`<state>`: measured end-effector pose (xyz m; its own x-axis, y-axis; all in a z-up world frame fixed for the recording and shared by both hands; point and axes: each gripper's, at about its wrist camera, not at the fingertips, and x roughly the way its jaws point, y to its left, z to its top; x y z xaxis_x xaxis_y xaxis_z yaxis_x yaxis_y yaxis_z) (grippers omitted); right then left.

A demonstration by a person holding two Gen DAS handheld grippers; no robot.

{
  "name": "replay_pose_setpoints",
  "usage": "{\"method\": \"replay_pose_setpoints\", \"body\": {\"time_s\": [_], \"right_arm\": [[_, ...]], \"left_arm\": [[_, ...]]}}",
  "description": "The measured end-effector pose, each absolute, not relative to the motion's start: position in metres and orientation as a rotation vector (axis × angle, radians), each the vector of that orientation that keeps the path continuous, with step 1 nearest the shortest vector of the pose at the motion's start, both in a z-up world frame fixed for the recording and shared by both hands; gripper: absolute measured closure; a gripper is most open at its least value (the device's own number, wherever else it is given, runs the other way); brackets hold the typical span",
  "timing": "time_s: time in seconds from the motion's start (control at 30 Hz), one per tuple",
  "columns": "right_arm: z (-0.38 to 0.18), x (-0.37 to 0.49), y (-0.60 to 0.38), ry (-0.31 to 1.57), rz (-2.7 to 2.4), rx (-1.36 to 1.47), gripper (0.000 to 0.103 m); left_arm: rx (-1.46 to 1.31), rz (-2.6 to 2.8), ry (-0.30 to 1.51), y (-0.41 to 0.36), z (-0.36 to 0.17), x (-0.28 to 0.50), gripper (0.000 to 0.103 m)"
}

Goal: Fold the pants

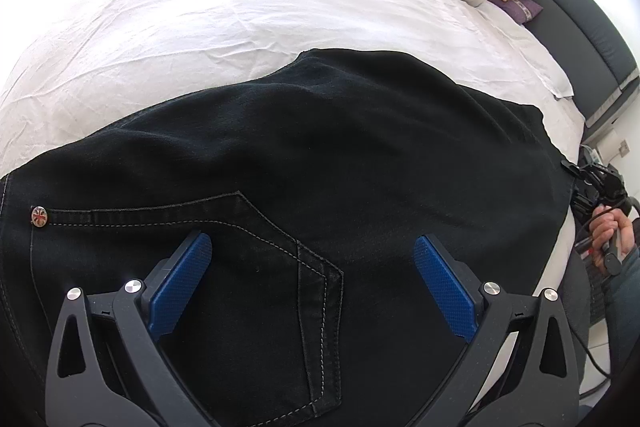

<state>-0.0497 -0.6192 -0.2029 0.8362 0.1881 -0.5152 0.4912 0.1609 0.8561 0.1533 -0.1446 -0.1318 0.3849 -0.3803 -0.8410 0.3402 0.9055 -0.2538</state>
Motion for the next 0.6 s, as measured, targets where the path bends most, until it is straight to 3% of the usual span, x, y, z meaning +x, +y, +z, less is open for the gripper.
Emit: {"method": "replay_pose_setpoints", "body": {"time_s": [0.27, 0.6], "right_arm": [[-0.199, -0.053, -0.615, 0.564, -0.269, 1.385, 0.094], [-0.180, -0.049, -0.604, 0.574, -0.327, 1.284, 0.095]], "left_arm": [[-0.056, -0.435, 1.087, -0.147, -0.130, 0.156, 0.000], [-0.004, -0.411, 1.085, -0.154, -0.133, 0.158, 0.000]]}}
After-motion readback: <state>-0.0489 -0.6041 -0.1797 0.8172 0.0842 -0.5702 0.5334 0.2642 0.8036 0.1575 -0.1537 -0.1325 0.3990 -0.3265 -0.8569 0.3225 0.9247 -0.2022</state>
